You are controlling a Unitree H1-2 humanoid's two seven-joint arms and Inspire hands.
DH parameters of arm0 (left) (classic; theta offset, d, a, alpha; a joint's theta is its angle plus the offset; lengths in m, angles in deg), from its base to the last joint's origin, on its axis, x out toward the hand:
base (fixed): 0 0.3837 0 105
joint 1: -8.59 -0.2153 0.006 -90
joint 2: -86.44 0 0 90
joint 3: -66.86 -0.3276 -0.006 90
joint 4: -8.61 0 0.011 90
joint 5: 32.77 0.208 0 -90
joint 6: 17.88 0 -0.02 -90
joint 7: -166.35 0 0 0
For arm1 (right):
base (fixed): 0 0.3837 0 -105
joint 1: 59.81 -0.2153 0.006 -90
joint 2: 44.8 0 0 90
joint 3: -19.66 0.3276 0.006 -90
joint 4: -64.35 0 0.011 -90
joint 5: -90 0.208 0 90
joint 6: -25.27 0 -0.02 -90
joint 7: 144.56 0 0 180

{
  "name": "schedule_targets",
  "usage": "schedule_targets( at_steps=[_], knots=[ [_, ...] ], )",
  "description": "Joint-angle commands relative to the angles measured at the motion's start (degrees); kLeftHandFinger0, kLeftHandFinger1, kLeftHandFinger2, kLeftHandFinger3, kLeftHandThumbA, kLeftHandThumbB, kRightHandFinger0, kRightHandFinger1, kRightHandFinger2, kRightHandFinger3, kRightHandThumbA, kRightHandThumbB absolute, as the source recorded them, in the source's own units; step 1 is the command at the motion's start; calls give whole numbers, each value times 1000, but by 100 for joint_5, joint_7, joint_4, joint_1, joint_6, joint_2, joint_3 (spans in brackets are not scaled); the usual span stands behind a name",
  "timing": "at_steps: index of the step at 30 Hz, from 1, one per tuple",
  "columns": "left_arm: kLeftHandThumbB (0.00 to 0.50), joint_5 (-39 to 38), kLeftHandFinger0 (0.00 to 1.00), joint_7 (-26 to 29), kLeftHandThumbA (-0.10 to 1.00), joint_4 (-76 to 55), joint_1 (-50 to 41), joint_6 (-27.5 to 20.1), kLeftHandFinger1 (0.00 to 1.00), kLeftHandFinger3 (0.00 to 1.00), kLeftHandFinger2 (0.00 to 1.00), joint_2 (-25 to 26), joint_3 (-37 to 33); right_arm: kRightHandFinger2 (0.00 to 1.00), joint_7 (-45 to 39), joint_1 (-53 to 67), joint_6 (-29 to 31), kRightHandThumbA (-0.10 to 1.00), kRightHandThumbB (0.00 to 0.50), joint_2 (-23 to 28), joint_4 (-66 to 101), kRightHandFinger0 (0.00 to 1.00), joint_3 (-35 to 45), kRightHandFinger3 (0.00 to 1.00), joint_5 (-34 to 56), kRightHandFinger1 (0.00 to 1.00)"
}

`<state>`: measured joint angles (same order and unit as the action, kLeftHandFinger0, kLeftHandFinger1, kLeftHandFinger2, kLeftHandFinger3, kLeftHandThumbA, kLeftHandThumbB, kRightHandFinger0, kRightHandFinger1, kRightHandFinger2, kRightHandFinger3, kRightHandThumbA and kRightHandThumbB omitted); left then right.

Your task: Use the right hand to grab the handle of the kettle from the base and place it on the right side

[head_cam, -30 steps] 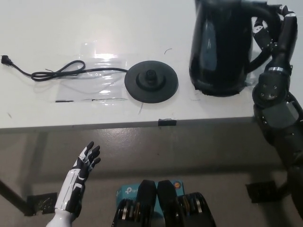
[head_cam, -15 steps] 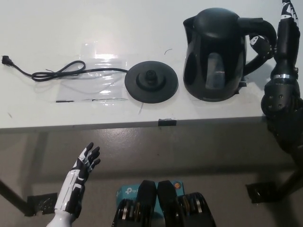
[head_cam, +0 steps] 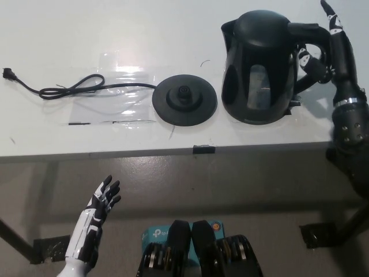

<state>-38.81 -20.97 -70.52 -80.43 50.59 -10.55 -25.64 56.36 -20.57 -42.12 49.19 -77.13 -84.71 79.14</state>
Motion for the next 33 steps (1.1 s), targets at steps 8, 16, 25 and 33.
schedule_targets(
  at_steps=[8, 16, 25, 33],
  knots=[
    [500, -215, 1000, -117, 934, -92, 9, -102, 1000, 1000, 1000, 86, 148, 1000, -2501, 418, -1192, 444, 500, 1057, 1947, 1000, -176, 1000, 215, 1000],
    [500, -157, 1000, -129, 935, -78, -14, -143, 1000, 1000, 1000, 86, 172, 1000, -2285, 713, -1237, 489, 500, 901, 2033, 1000, 138, 1000, 179, 1000],
    [500, -35, 1000, -161, 941, -112, 66, -22, 1000, 1000, 1000, 121, 168, 1000, -1002, 1529, -557, 998, 465, 370, 2565, 1000, 1161, 1000, 44, 1000],
    [500, 145, 1000, -109, 917, -109, -9, -75, 1000, 1000, 1000, 104, 143, 1000, 230, 2870, 244, 1000, 271, -1096, 4530, 1000, 2224, 1000, -496, 1000]
  ],
)
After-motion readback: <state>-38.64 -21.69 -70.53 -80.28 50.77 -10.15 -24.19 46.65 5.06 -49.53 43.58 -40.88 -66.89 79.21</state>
